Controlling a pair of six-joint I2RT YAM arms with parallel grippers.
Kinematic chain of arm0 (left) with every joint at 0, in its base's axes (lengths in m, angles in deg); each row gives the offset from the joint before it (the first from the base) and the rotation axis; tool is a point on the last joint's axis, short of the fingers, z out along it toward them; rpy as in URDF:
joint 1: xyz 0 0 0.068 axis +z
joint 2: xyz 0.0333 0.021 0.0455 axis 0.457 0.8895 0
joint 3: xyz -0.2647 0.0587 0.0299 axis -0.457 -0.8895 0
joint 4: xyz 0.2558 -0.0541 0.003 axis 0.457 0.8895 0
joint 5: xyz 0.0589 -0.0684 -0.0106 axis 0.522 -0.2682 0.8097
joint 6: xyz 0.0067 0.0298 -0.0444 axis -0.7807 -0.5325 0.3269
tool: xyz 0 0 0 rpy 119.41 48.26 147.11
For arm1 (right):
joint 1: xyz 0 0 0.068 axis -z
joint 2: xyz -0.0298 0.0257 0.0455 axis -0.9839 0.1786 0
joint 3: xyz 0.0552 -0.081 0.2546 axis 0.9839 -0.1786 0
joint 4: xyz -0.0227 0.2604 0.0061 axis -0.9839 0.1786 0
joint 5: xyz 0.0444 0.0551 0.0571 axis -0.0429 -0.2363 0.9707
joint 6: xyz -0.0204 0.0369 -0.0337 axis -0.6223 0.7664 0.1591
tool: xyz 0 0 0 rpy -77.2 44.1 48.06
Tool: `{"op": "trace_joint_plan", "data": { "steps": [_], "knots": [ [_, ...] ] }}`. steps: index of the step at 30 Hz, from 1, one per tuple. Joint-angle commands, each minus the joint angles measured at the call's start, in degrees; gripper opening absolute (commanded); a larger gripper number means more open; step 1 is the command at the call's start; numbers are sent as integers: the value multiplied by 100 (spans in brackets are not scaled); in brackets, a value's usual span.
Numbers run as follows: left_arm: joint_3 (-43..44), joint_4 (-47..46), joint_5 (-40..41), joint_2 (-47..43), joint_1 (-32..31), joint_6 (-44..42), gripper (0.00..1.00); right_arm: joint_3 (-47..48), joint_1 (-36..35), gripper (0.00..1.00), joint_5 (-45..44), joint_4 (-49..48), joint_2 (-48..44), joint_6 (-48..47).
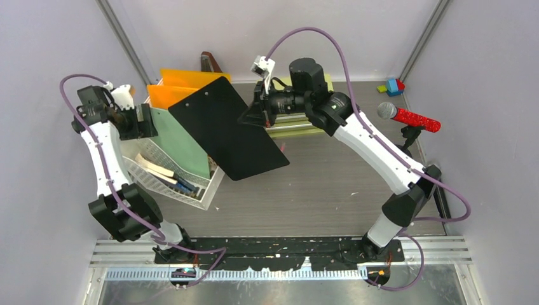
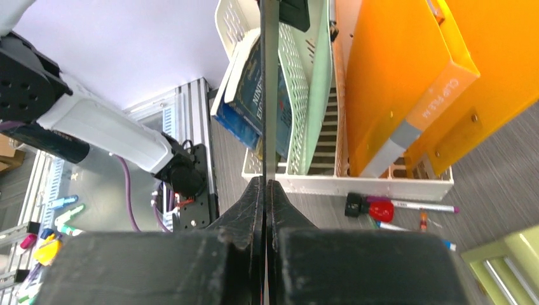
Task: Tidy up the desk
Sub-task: Place the folder in the storage box.
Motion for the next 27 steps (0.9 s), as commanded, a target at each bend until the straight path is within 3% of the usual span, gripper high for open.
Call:
{"op": "trace_joint_plan", "data": {
  "steps": [1,12,18,22,27],
  "knots": [
    [685,708,62,-197,-30,77,90,596,-165,0,83,-828,263,240],
    [3248,1866,393,-76,-31,-540,98,1643,-261,0,213,-698,1166,236],
    [4167,2932,-825,-84,-30,-1583,98,1930,-261,0,155,-664,1491,145],
    [4328,3514,-1649,-251,-138,-2271,98,2247,-261,0,150,-655,1762,137],
    [3931,3482,-1828,-595,-802,-2844,97,2361,-261,0,351,-627,1909,202]
  ]
}}
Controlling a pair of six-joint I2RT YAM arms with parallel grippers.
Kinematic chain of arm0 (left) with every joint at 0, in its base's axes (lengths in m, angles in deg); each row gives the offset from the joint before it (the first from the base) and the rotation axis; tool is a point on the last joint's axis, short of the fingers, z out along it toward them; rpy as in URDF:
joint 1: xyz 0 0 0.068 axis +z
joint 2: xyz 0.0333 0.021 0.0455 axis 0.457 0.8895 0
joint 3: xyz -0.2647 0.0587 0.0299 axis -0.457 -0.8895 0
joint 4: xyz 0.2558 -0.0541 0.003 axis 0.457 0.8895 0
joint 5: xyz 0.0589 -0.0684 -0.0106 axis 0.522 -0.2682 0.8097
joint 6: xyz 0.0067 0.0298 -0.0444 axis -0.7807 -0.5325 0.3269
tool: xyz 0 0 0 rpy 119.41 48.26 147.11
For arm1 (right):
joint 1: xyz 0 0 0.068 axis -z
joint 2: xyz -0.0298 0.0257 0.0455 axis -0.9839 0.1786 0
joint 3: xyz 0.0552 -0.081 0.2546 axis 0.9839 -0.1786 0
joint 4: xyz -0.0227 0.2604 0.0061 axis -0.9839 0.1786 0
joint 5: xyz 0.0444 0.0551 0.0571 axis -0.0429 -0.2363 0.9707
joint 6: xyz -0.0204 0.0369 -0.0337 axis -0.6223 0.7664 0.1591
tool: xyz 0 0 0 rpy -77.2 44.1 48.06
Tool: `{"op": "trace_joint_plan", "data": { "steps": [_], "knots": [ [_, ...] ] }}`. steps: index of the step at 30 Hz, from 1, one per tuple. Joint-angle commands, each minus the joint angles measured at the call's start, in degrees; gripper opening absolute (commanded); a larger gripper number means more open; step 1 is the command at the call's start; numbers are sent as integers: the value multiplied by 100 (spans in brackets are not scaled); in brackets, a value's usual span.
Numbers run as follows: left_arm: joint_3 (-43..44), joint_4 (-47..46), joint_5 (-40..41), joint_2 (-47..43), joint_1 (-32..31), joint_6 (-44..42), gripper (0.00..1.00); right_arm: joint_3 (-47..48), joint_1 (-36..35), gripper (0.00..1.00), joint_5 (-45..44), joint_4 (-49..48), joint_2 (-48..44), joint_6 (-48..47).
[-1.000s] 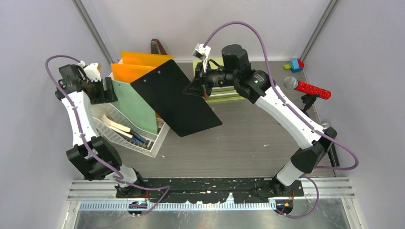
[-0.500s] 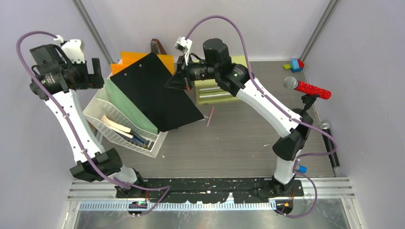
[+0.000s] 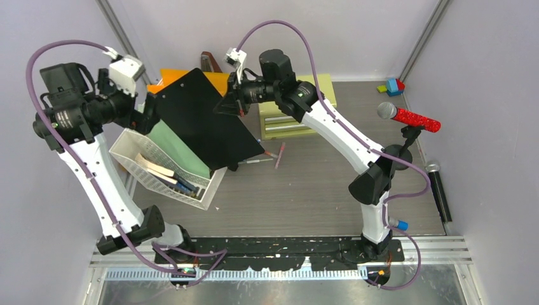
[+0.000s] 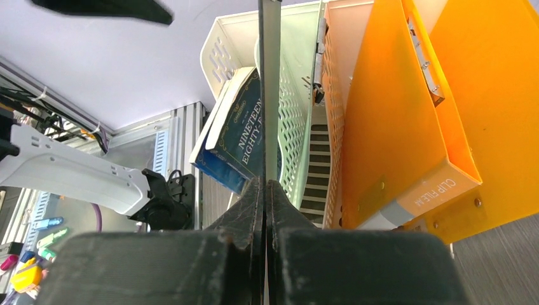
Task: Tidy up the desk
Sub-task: Place the folder in the storage box.
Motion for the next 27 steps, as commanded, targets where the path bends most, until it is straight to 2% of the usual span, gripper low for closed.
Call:
{"op": "trace_joint_plan", "data": {
  "steps": [1,5,13,27],
  "knots": [
    [-234,469,-517,-371,-610,-798,98,329,-27,0,255,-305,-53,62],
    [-390,180,-313,-407,-1207,-913,98,-1,-42,0,393,-259,-222,31],
    [-148,-138,-312,-159,-1486,-1088,99,-490,-106,0,516,-90,-534,-205],
    [253,832,-811,534,-1734,-1667,97,-419,-215,0,595,298,-784,-587]
  ]
}}
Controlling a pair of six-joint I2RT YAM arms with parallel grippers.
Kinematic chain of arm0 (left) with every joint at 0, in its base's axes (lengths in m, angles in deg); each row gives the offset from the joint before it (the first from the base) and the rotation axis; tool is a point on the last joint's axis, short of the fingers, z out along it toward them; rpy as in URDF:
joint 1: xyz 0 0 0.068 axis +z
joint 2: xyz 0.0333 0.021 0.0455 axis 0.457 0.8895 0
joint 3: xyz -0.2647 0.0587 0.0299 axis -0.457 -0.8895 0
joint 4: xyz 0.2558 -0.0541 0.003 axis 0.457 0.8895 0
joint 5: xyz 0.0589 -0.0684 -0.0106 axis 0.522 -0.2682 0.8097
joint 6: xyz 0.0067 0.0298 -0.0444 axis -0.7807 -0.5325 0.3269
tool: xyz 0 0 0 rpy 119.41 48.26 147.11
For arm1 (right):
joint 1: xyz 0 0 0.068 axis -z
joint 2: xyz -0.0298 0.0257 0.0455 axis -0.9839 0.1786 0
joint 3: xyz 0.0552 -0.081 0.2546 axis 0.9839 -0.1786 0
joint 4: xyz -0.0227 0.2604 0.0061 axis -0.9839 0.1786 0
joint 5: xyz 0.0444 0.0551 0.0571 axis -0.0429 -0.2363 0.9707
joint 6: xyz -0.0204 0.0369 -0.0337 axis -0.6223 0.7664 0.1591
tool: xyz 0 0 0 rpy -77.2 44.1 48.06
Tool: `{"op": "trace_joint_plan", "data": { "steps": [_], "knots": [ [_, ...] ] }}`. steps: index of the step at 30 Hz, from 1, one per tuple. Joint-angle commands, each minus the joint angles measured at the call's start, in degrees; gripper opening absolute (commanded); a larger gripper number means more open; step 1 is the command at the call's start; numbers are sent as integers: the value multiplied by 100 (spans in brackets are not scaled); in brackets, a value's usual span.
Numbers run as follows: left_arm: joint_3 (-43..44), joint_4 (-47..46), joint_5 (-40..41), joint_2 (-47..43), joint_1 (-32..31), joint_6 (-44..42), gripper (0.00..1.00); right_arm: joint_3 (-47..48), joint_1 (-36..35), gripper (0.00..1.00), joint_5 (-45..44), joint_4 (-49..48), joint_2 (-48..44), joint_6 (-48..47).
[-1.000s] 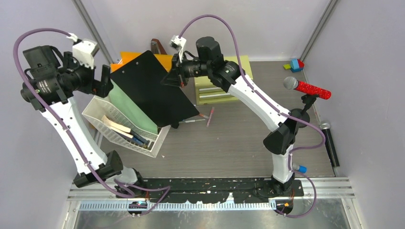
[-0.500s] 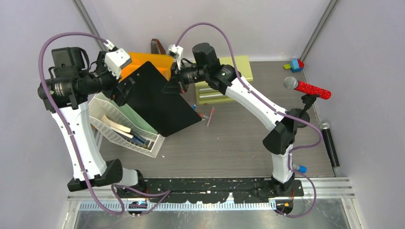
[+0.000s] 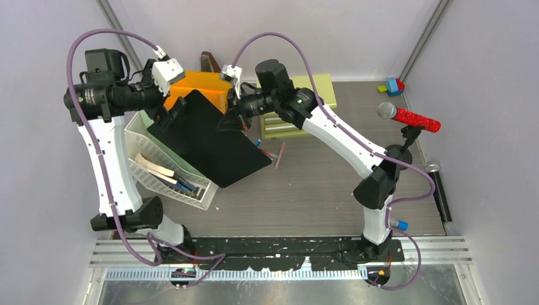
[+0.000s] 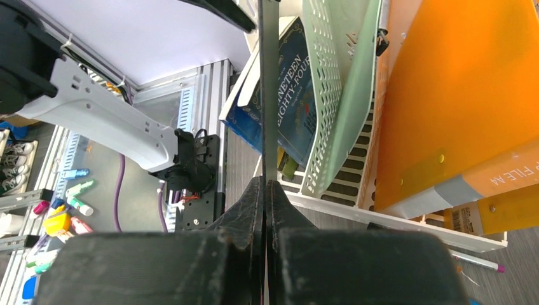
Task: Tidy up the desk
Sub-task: Place the folder in the storage box.
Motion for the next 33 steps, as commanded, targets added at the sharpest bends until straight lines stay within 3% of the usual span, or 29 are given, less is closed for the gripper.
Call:
{"op": "trace_joint_plan", "data": {
  "steps": [1,3,8,16,21,25,30,33],
  "knots": [
    [165,716,-428,100,-57,-284,97,132,-42,0,128,-92,-608,-224],
    [163,873,-556,142,-77,-316,93,116,-41,0,114,-58,-664,-251],
    [118,1210,-832,171,-188,-432,73,63,-41,0,-18,-48,-727,-252],
    [-307,1220,-655,-192,-529,-454,50,103,-41,0,-265,-45,-682,-252],
    [-277,1224,-278,-349,-615,-458,27,76,-41,0,-403,-58,-681,-252],
    [-170,1221,122,-466,-713,-487,2,-42,-41,0,-455,-183,-709,-106],
    [-33,1221,561,-630,-968,-557,0,-211,-121,7,-476,-219,-737,-1],
    [-28,1220,768,-746,-1101,-621,0,-279,-224,20,-451,-188,-763,-12]
  ]
}}
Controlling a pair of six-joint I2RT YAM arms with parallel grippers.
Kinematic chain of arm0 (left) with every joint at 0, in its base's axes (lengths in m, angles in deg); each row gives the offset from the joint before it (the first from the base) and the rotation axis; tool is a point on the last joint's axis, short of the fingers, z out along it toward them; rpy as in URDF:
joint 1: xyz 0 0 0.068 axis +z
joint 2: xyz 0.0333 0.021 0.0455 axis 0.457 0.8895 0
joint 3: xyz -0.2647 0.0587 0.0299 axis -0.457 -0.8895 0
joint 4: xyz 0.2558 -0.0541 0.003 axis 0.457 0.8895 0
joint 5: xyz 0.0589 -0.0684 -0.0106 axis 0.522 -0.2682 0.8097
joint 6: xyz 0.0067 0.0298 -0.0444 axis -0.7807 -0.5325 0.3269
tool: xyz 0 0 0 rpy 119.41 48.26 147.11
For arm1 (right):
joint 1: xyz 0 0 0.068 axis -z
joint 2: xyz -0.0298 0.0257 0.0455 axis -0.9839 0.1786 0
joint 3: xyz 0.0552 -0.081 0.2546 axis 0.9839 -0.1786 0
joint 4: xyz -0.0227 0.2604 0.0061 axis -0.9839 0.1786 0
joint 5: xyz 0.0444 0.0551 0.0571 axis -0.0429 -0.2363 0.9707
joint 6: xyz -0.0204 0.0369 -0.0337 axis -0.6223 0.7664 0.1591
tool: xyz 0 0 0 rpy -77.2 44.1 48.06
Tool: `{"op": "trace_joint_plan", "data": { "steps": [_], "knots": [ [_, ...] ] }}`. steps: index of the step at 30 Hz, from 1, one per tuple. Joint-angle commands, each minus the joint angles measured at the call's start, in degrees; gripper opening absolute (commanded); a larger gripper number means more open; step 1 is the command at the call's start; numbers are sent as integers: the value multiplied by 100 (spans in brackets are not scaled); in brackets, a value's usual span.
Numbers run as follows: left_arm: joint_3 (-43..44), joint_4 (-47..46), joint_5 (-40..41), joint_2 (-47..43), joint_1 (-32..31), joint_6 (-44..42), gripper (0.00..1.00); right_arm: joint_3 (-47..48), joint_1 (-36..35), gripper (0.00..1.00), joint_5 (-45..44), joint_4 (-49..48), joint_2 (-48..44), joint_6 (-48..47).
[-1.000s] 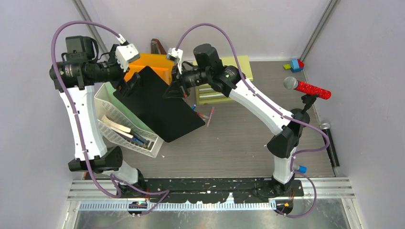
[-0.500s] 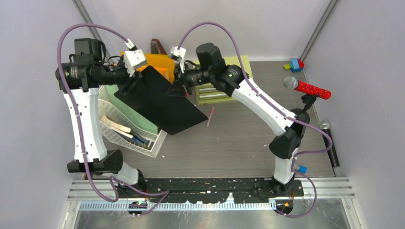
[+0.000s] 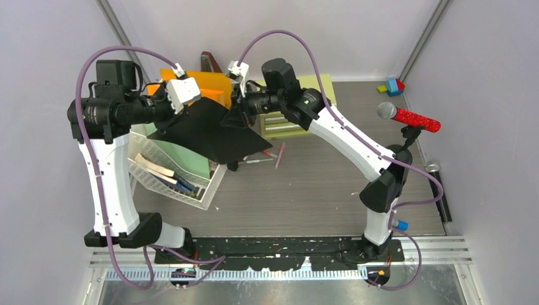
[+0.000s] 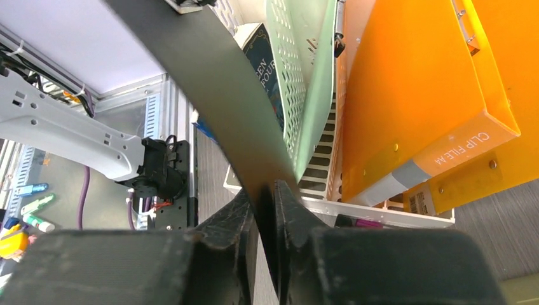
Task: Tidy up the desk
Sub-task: Place the folder in the storage box.
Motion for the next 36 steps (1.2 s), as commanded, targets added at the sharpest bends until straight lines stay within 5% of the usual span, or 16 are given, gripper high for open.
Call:
{"op": "trace_joint_plan", "data": {
  "steps": [1,5,16,36],
  "knots": [
    [216,1076,475,-292,-231,-202,0,-70,-272,28,168,-180,-381,263],
    [84,1078,810,-490,-418,-408,0,-133,-322,50,154,-161,-420,253],
    [-193,1082,1347,-933,-620,-628,0,-478,-331,71,30,-157,-506,170],
    [-403,876,2864,-685,-624,-1353,0,-862,-723,72,125,-315,66,367]
  ]
}}
